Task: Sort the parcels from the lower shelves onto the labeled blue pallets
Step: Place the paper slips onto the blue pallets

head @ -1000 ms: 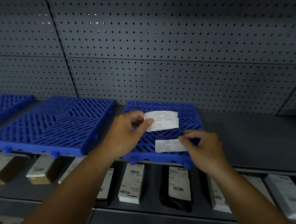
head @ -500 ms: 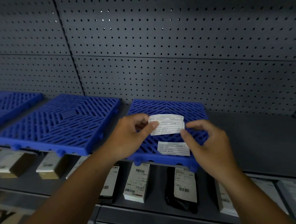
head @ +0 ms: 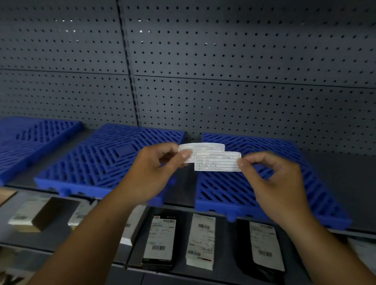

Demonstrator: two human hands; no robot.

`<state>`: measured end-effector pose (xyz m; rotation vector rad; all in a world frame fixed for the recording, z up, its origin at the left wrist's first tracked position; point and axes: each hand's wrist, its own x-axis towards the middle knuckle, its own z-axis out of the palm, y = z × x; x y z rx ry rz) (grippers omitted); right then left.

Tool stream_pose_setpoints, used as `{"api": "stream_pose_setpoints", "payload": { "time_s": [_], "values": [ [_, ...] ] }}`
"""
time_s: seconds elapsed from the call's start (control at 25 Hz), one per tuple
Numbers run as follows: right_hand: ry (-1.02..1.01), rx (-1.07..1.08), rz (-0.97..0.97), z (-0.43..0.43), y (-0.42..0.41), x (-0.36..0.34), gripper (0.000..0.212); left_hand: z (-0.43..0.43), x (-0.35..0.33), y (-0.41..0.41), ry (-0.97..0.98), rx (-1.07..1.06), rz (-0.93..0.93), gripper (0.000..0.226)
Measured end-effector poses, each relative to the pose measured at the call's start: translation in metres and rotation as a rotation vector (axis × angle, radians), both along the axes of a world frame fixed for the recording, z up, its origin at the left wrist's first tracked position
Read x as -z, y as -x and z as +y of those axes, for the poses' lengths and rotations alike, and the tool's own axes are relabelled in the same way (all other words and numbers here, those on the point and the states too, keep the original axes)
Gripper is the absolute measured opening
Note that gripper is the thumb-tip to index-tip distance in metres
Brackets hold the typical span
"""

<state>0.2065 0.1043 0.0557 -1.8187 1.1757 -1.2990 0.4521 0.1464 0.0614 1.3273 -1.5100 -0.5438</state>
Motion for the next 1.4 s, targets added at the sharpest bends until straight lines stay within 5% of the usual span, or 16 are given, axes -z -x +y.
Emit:
{"api": "stream_pose_setpoints", "payload": {
  "time_s": [0.52, 0.92, 1.16, 1.4],
  "values": [
    [-0.107, -0.022, 0.091, 0.042, -0.209, 0.035, 0.005, 0.044, -0.012, -0.204, -0.009, -0.063, -0.035, 0.021],
    [0.000, 0.012, 0.336, 0.052, -0.225, 0.046, 0.009, 0.047, 0.010, -0.200, -0.038, -0.074, -0.065, 0.022],
    [-0.026, -0.031, 0.097, 0.039, -0.212, 0.023, 0.012, 0.049, 0.007, -0.195, -0.042, -0.049, -0.061, 0.019],
    [0.040, -0.141, 0.057, 0.037, -0.227, 0.014, 0.005, 0.056, 0.010, -0.199, -0.066, -0.014, -0.049, 0.022]
  ]
}}
